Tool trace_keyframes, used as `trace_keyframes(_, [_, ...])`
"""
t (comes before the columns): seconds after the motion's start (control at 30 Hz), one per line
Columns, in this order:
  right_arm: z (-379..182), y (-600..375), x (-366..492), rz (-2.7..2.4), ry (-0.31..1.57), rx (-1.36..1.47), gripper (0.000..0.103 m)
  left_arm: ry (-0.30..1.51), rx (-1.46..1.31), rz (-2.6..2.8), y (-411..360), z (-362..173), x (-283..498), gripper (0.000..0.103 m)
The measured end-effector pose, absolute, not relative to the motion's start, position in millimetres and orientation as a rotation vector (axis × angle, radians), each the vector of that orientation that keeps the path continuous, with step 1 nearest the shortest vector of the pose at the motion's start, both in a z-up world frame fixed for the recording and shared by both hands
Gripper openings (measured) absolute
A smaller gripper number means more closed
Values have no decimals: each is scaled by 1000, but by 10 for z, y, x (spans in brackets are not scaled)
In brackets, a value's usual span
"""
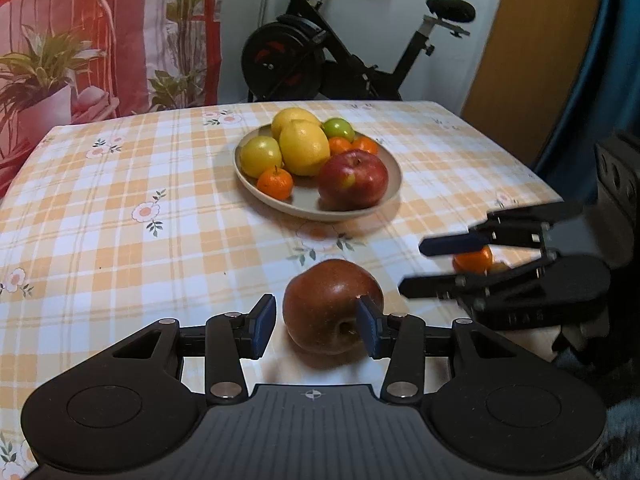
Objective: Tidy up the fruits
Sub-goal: 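Move the open left tool to the dark red apple on the table, then close the left tool around the dark red apple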
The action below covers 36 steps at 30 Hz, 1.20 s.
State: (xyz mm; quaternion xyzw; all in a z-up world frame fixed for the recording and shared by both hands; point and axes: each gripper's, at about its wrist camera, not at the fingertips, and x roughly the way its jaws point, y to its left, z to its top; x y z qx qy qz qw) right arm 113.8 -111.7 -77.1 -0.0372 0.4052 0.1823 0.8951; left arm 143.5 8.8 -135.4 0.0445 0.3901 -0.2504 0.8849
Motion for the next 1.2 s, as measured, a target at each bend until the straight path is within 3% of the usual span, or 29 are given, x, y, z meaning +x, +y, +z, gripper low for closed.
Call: trace_keyframes(1.2, [-972, -564, 1625, 540, 829, -194, 57, 916, -264, -464, 354, -1566, 2254, 45])
